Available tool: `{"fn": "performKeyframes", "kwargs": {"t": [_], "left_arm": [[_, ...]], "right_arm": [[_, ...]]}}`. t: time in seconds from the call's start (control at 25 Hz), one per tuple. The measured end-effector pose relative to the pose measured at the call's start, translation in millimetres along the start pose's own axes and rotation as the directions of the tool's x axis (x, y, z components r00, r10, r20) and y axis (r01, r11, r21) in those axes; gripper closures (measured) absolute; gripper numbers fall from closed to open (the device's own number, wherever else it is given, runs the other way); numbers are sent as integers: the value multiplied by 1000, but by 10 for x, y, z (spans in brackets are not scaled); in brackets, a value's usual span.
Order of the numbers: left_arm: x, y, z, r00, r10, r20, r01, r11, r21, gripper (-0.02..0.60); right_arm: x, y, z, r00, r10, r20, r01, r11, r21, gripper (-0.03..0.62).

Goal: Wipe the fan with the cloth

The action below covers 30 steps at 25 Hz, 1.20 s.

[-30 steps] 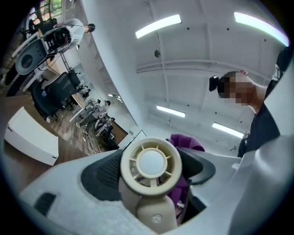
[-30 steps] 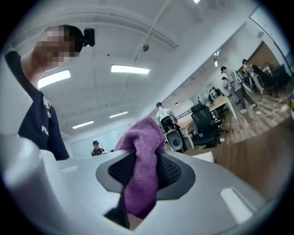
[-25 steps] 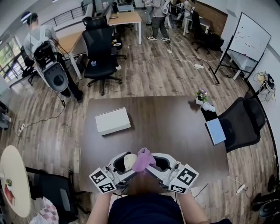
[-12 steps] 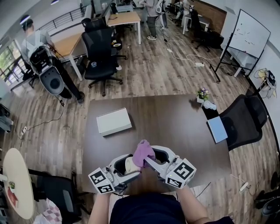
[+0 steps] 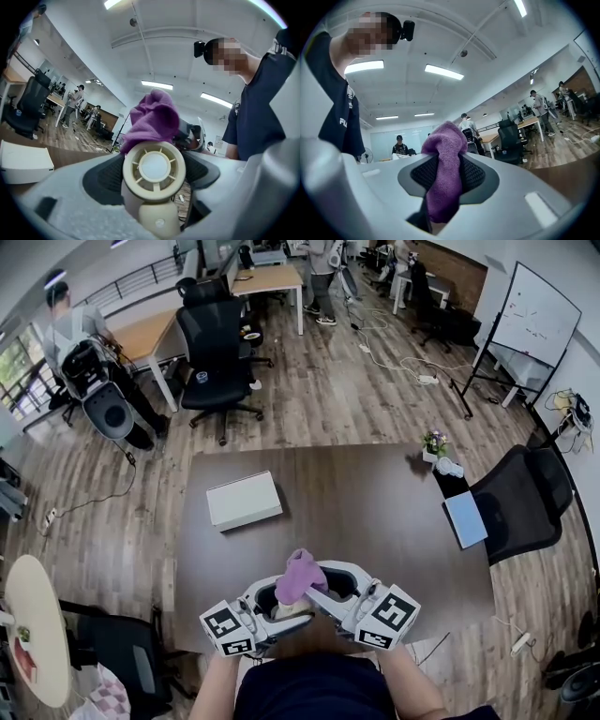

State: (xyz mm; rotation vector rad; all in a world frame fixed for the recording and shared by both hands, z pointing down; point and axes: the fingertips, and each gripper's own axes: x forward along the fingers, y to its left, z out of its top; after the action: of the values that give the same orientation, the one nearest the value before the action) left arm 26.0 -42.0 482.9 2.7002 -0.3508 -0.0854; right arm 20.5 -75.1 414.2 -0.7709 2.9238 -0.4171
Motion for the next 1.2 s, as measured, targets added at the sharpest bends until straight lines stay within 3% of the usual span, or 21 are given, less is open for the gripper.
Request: {"fn": "performKeyframes", "kwargs": {"t": [0.16, 0.32, 0.52, 0.64, 0.84, 1.0, 1.2], "left_arm": [[-91, 179, -37, 998, 53, -15, -53, 999, -11, 207], [-124, 212, -93, 995, 73, -66, -71, 997, 34, 207], [-47, 162, -315, 983, 70, -172, -53, 994, 100, 207], [2, 81, -463, 968, 47, -246, -13, 990, 140, 207], [67, -32, -660, 947, 24, -320, 35, 983, 178, 207], [52, 26, -793, 933, 54, -356, 18, 980, 196, 207], [-9, 151, -835, 932, 93, -349, -32, 984, 176, 207]], "right_arm": [[-14, 174, -146, 996, 76, -42, -76, 997, -11, 462], [-29, 236, -270, 991, 105, -79, -104, 995, 8, 462], [-5, 58, -432, 994, 35, -106, -32, 999, 25, 462], [-8, -136, -532, 992, -41, -117, 52, 995, 88, 462], [-25, -267, -713, 982, -104, -155, 123, 985, 119, 462], [-75, -207, -827, 980, -89, -176, 113, 985, 134, 462], [-160, -61, -921, 977, -47, -210, 77, 987, 139, 462]]}}
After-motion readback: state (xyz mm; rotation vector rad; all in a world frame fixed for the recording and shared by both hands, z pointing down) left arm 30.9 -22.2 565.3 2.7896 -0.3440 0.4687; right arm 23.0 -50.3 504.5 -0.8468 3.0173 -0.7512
